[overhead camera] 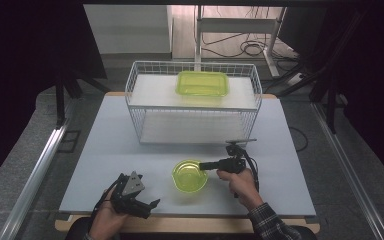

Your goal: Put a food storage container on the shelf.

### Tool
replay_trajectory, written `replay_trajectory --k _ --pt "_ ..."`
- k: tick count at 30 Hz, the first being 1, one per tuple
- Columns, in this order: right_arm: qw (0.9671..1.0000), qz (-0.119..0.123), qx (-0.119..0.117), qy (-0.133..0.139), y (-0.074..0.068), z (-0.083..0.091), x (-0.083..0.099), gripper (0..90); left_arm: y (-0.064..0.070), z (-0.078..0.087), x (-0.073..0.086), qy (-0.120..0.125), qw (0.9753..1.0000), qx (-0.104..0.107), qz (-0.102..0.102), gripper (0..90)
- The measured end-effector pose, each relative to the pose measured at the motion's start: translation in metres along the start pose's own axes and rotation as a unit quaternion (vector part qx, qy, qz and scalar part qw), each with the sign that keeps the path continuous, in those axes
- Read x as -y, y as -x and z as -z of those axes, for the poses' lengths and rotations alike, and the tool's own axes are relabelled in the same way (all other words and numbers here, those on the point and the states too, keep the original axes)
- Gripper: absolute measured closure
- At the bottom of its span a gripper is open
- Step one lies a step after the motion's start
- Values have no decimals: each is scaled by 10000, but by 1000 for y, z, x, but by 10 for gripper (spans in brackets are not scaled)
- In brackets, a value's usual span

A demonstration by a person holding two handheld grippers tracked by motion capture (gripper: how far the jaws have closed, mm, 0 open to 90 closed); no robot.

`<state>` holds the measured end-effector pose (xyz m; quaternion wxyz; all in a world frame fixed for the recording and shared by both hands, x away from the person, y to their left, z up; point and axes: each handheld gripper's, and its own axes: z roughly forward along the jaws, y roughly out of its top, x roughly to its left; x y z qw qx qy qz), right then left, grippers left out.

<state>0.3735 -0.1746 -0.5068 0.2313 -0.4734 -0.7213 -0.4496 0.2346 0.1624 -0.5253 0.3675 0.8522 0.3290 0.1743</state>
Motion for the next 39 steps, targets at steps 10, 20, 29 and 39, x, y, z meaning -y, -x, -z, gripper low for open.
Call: replay_trajectory --k 10,20,29,39 --pt "9997 91 7 231 -9 14 -7 824 -1 0 0 -14 10000 -8 21 19" --pt "9991 197 21 388 -15 25 -14 834 -1 -1 0 -30 10000 -2 33 19" --pt "9986 247 43 476 -18 28 -17 835 -1 -1 0 -27 10000 2 40 19" --pt "9969 365 -72 691 -30 41 -22 835 -2 -1 1 -9 10000 -10 71 18"
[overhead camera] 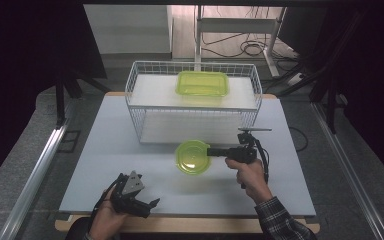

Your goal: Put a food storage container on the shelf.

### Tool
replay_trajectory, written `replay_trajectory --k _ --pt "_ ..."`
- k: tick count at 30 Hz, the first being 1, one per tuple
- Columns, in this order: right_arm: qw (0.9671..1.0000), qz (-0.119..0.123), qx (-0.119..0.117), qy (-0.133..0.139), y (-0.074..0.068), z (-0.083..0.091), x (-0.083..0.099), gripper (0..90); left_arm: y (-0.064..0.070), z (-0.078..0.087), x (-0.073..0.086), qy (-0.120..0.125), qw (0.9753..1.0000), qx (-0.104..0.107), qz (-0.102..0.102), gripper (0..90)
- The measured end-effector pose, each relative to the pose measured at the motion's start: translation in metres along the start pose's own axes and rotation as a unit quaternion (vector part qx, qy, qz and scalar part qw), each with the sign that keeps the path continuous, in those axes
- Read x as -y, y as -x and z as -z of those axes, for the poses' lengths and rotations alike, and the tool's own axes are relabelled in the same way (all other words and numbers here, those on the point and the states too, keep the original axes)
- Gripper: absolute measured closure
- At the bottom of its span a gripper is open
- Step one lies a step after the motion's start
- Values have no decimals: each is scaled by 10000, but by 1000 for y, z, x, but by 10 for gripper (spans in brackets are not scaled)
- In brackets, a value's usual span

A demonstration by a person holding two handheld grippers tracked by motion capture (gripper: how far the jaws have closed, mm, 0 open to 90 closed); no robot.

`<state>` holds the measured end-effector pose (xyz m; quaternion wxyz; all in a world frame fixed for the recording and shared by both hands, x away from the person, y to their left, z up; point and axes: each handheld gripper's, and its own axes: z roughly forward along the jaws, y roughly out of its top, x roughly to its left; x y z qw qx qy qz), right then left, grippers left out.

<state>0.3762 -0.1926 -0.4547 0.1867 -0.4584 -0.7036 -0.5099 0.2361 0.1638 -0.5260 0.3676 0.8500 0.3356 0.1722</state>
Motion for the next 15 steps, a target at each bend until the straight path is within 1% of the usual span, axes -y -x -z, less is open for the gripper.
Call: replay_trajectory --k 13,15 --pt "9997 113 -119 207 -17 16 -17 835 -2 2 0 80 9999 -5 87 16" --pt "9995 128 -167 230 -20 18 -19 835 -2 2 0 84 9999 -6 89 15"
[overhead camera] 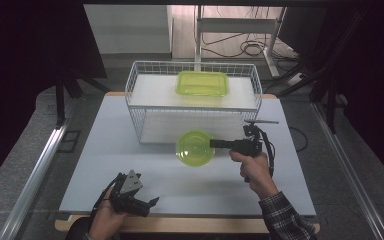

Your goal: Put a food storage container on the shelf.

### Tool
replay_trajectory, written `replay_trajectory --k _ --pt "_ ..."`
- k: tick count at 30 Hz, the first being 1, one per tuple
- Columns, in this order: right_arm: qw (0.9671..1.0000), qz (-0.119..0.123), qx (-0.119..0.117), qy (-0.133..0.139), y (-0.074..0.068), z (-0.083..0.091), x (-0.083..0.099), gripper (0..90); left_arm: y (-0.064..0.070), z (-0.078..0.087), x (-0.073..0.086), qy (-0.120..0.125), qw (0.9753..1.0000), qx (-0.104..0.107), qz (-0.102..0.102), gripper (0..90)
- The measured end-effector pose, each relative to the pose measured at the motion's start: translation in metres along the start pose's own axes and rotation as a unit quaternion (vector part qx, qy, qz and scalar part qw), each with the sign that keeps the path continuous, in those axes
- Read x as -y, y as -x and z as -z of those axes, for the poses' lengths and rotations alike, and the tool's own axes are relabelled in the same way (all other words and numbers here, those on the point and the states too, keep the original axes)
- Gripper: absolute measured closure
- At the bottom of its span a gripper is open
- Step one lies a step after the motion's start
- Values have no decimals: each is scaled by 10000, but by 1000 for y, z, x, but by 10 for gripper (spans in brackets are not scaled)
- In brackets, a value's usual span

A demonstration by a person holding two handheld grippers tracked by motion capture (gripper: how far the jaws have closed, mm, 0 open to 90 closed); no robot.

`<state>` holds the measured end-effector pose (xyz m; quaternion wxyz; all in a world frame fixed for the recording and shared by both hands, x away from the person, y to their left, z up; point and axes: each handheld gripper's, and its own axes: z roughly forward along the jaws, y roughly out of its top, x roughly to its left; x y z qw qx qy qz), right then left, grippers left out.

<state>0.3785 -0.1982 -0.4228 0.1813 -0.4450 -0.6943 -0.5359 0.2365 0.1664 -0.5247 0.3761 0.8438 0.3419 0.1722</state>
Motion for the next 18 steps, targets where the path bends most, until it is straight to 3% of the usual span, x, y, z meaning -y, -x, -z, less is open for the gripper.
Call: replay_trajectory --k 18 --pt "9994 192 -70 281 -25 19 -32 835 -2 2 0 95 9999 -28 64 7"
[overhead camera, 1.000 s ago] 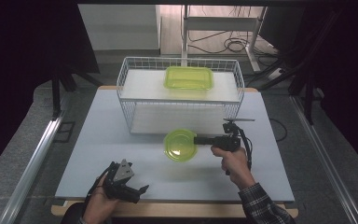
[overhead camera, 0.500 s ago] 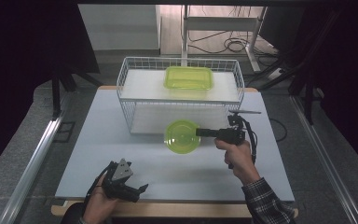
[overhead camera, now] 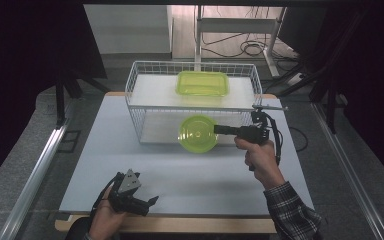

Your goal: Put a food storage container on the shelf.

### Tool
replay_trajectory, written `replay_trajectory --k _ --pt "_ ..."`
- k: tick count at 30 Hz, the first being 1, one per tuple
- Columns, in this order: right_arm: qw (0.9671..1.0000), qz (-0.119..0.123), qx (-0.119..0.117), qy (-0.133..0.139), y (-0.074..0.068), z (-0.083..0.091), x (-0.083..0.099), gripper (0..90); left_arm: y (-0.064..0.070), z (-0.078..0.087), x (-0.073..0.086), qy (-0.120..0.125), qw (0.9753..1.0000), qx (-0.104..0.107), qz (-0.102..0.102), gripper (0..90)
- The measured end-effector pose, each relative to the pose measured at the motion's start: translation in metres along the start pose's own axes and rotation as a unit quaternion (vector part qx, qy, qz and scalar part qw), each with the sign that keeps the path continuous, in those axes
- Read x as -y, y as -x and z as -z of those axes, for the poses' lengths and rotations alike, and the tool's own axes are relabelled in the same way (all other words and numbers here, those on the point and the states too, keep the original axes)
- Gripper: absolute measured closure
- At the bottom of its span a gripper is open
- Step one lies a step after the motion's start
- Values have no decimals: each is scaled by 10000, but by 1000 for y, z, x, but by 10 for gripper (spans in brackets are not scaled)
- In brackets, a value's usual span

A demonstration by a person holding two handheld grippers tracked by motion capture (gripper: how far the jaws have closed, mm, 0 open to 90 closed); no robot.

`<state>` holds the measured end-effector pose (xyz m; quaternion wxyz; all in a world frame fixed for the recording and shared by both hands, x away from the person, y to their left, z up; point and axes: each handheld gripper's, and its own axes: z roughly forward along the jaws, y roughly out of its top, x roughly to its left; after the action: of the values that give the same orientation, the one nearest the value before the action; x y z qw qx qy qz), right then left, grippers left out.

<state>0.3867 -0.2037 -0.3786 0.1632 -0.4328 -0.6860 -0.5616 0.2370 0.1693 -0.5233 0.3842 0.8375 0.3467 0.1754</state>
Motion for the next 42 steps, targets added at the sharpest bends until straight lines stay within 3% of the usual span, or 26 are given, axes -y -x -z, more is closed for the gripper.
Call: replay_trajectory --k 17,42 --pt "9996 132 -83 241 -17 12 -30 835 0 0 0 23 10000 4 23 7" --pt "9979 406 145 493 -43 16 -78 835 -1 0 0 56 9999 30 87 6"
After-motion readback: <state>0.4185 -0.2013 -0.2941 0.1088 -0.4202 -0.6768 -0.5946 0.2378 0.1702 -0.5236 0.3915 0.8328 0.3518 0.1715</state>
